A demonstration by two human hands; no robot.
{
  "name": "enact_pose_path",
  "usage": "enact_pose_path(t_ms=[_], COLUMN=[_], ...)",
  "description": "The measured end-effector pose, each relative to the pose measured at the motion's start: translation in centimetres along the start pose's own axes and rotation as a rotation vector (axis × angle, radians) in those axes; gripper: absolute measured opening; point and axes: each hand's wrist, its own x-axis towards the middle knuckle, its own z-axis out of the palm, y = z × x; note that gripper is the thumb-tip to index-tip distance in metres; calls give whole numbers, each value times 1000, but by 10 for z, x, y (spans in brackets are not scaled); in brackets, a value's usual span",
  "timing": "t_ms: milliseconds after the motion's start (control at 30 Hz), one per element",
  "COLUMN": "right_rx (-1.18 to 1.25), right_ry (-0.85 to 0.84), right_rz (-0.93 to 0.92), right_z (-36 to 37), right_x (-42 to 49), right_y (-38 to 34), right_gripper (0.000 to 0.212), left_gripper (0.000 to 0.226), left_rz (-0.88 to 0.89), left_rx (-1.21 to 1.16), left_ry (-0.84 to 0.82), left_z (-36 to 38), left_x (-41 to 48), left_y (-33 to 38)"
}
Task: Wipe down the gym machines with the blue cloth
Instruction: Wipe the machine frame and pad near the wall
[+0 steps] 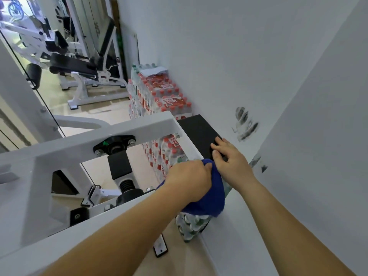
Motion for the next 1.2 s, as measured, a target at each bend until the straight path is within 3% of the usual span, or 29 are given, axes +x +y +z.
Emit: enact_pose_path(t_ms=[133,233,367,467,533,600,667,767,833,933,1033,1100,1200], right_rx=[5,4,47,83,152,210,212,130,-10,-1,115,94,-58], right_ry=[10,11,-9,-43,-44,-22,42,115,141,128,105,121,155], right_rz=[10,22,59,66,92,113,126,139,105,109,160,149,90], right_z=[2,2,-4,-6,-5,-6,-11,-15,-16,-10,1,6,11], right_x=[-2,1,7,6,6,6,11,35,51,74,90,95,91], right_y=[1,1,3,4,2,1,-3,-18,-27,-25,-13,-6,-2], right_gripper=[37,36,43,43,30,33,39,44,47,40,33,31,23], left_gripper=[43,46,31,16,24,50,65,58,59,64,82,81,78], left_rz=[-105,-68,-114,-175,-52,164,200,109,3,-96,65,173,129], left_rx=[-55,-46,-319,-407,-273,-133,-56,-125,-242,-193,-196,-229,-97], left_ry=[155,153,105,249,291,339,308,286,109,42,39,25,52], left_z=[18,29,11,16,25,45,52,28,11,-2,13,17,3], left_x=[-37,-67,-15,1,-17,-31,-26,8,50,104,77,65,102], left_y=[-8,-31,-21,11,22,16,6,-11,-38,-76,-51,-51,-88])
